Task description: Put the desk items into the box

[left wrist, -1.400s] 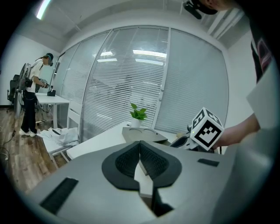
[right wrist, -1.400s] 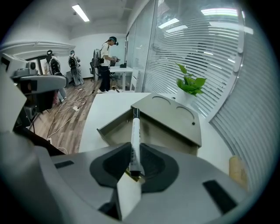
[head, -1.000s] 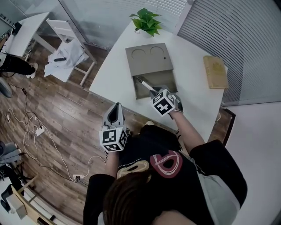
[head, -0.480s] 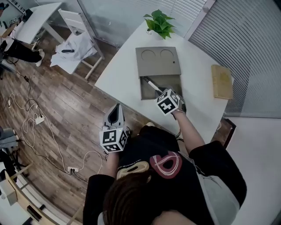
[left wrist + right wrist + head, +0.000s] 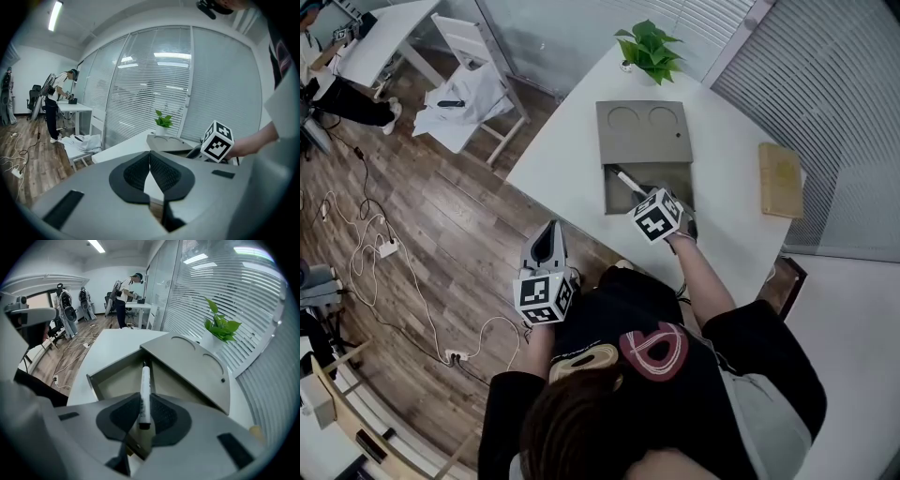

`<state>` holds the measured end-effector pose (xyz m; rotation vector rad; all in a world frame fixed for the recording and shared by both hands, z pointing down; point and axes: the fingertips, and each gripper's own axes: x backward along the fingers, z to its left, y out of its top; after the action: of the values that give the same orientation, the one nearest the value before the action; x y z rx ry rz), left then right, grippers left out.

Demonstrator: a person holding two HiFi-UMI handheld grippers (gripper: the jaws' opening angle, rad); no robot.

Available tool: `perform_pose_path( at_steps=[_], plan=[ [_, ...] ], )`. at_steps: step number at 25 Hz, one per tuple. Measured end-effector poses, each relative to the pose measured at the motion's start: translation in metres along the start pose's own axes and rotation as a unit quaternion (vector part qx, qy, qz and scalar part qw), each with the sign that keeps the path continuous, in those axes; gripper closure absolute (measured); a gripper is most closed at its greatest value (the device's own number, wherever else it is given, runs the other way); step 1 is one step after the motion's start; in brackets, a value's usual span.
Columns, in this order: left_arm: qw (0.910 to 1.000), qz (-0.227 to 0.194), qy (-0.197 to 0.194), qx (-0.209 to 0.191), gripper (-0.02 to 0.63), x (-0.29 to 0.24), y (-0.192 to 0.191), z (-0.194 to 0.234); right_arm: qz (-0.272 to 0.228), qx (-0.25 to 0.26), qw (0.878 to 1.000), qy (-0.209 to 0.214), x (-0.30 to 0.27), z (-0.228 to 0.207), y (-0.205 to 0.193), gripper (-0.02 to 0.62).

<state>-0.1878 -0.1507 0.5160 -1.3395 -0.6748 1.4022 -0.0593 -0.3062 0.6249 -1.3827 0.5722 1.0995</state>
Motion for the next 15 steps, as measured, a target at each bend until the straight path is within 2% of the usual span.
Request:
perform_pose_path(
  at_steps=[15],
  plan=[
    [0.9995, 0.008, 0.029, 0.006, 0.588, 0.001, -0.004, 0.008, 0.015, -0.003, 1.0, 0.017, -0.013, -0.006, -0.008, 0.52]
  ],
)
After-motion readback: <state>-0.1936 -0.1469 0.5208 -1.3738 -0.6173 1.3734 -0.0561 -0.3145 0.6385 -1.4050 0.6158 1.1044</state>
